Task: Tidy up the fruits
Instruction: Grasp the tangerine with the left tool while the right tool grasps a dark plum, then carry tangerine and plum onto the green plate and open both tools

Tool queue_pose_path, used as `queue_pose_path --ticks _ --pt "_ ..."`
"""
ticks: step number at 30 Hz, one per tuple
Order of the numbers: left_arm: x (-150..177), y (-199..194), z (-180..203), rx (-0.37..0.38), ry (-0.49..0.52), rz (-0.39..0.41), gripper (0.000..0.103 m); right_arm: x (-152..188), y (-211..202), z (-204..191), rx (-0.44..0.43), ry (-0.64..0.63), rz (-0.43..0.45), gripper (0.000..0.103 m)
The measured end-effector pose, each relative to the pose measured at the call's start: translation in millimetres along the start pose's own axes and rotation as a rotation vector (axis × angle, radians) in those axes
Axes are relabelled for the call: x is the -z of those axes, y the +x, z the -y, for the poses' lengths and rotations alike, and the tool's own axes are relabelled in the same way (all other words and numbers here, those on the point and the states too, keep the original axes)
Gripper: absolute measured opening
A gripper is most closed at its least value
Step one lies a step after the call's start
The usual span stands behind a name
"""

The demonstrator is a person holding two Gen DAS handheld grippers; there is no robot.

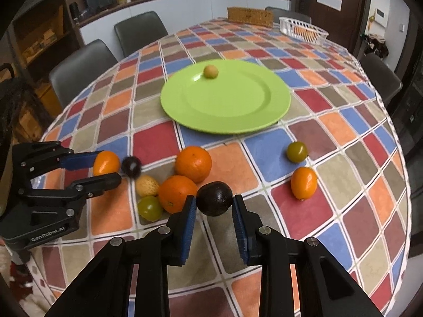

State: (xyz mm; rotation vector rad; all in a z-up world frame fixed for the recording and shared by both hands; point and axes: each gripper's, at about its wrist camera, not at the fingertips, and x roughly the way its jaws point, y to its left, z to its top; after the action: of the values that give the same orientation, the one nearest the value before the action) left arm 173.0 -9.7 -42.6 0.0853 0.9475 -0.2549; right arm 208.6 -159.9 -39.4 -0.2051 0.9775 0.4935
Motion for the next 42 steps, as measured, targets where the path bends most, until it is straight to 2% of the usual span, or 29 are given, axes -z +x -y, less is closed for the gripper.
queue_pose_path --ticks 11,25,34,42 --pt "-22 -33 3 0.017 -0.014 0.099 0.032 -18 -40 -5 -0.021 0.015 0.121 0.029" --pt "-74 -44 -3 0.019 -0.025 0.166 0.032 -54 -51 1 -0.043 0.057 0.195 0.029" --pt "-103 -23 -15 0.041 -0.051 0.149 0.032 -79 -39 12 -0.054 0.072 0.203 0.029" --pt "-123 14 -32 0.063 -0.079 0.11 0.032 -101 -9 26 -0.061 0.083 0.165 0.029"
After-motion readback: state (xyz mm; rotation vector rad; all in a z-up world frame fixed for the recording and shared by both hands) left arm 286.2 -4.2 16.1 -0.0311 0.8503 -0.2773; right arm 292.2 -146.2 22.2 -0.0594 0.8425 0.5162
